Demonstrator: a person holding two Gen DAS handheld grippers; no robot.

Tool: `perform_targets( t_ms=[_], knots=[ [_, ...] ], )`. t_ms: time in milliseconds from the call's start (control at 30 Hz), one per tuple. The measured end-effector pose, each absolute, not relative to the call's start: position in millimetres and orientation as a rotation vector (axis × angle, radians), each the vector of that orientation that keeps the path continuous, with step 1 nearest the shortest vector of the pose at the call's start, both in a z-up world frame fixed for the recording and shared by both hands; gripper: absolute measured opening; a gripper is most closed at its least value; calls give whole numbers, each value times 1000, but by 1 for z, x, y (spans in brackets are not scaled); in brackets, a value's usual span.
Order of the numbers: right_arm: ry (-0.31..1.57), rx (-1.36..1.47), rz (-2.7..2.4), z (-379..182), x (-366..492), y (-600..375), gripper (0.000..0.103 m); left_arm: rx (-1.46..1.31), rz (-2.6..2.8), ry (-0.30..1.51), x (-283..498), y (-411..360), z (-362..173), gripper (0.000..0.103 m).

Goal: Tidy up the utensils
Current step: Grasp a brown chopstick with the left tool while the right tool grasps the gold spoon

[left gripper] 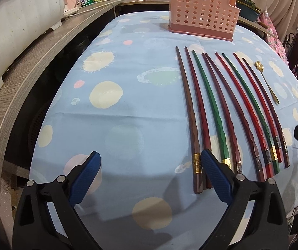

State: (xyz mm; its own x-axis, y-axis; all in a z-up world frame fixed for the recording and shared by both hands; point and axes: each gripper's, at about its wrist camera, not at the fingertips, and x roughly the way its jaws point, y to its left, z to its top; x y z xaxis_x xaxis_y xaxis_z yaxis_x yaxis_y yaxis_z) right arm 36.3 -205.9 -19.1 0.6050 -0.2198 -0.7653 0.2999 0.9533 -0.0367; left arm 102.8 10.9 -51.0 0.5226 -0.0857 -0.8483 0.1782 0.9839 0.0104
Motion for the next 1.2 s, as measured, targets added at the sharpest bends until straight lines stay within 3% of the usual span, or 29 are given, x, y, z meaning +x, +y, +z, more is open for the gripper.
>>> perform_targets(
  t_ms=[233, 300, 467, 667, 1100, 1200],
  knots=[
    [860, 109, -303, -19, 54, -214, 96, 105, -196, 1036, 103, 5, -53, 76],
    [856, 112, -304, -20, 62, -218, 92, 104, -199, 1037, 105, 5, -51, 71],
    [861, 128, -298, -29, 85, -228, 72, 112, -205, 1028, 106, 3, -49, 53],
    [892, 237, -260, -47, 106, -246, 44, 116, -204, 1025, 109, 3, -49, 44],
    [863, 240, -240, -51, 106, -249, 12, 116, -196, 1020, 111, 1, -49, 40],
    [864, 239, -238, -50, 102, -249, 11, 115, -206, 1024, 110, 0, -48, 28]
  ],
)
